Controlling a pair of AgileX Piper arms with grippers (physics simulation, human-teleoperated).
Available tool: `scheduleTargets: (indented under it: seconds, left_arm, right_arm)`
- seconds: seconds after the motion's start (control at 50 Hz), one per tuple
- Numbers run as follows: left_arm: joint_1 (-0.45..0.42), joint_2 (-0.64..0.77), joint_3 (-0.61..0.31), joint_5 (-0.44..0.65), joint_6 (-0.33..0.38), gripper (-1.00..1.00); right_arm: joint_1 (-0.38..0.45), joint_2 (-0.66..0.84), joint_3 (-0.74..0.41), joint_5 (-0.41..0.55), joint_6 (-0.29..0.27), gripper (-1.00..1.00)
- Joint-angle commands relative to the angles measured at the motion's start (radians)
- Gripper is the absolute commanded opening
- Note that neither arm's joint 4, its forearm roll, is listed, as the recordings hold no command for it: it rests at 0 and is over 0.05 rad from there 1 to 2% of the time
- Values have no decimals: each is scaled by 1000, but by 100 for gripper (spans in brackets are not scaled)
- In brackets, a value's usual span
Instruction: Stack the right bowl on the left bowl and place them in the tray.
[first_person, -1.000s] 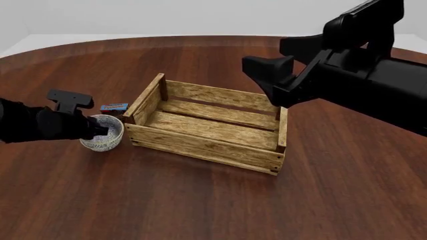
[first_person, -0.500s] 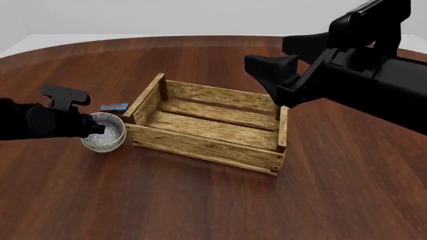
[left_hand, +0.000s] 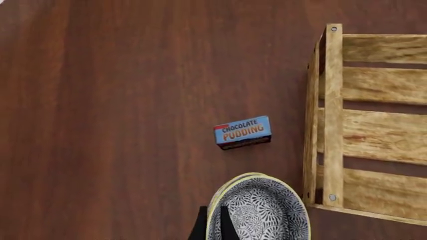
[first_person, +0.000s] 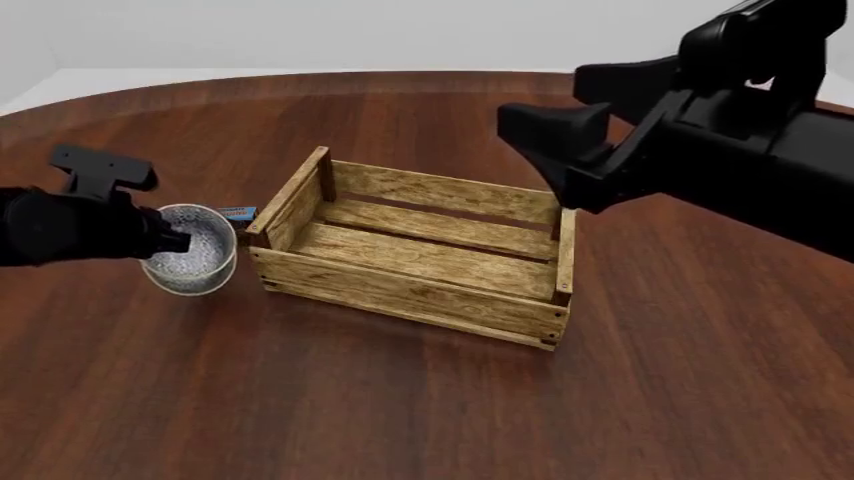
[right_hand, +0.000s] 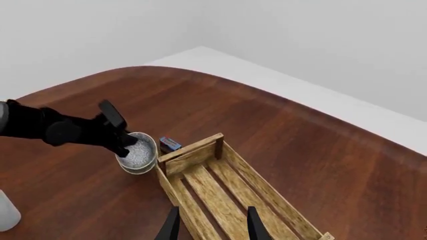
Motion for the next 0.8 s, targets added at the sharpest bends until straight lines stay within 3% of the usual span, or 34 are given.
scheduleTargets:
  seconds: [0.02,0.24,0.8]
  left_arm:
    - [20,-105,-5,48,-10,-100]
    - [21,-174,-17,99,-12,-100]
    - [-50,-291,-163,276,-24,-100]
  right_arm:
    - [1,-16,0,8,-1,100]
    - [-1,-47,2,24,-3,100]
    - [-4,-135,4,77,-6,100]
